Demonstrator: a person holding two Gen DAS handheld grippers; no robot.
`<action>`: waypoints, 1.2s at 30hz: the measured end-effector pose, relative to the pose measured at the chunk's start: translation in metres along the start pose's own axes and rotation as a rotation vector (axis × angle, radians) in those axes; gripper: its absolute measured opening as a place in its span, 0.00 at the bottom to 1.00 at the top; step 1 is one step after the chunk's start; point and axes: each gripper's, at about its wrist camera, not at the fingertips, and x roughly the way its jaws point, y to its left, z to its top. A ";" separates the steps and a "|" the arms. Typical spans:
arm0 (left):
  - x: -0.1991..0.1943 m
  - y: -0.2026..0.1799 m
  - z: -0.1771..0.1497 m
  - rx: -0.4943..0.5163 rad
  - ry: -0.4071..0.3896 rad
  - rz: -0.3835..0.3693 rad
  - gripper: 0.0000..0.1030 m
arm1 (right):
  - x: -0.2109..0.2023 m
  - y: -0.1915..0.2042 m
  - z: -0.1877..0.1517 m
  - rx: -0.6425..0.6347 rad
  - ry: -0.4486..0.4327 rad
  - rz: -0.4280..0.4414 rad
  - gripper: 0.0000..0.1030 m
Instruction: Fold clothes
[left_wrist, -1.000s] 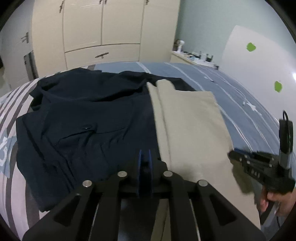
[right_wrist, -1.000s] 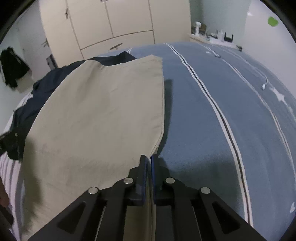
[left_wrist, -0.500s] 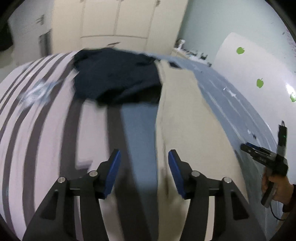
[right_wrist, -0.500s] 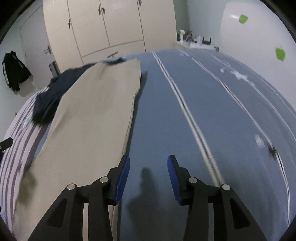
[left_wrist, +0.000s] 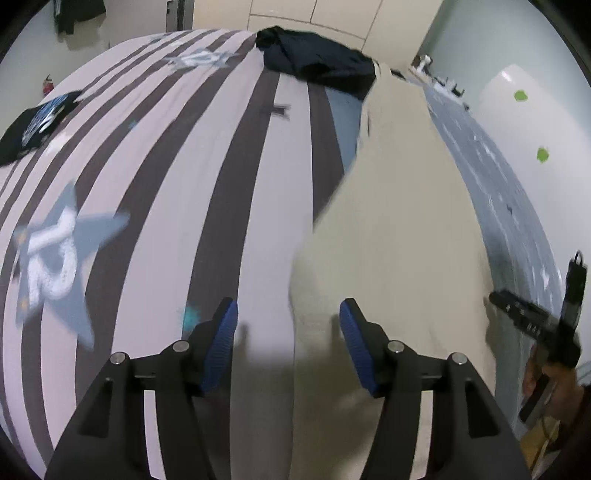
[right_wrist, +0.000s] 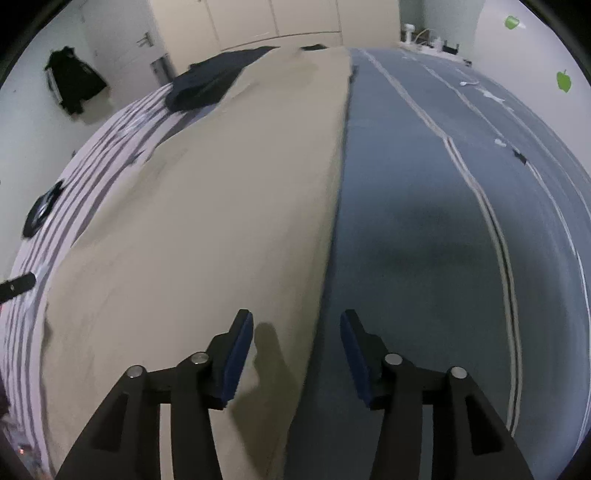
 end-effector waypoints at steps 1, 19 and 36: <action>-0.003 0.000 -0.015 0.000 0.010 -0.001 0.53 | -0.005 0.004 -0.007 -0.008 0.004 0.006 0.46; -0.054 0.000 -0.188 0.133 -0.099 -0.125 0.53 | -0.083 0.071 -0.190 0.085 -0.111 -0.071 0.46; -0.035 -0.021 -0.227 0.143 -0.164 -0.122 0.36 | -0.087 0.102 -0.261 0.083 -0.160 -0.015 0.46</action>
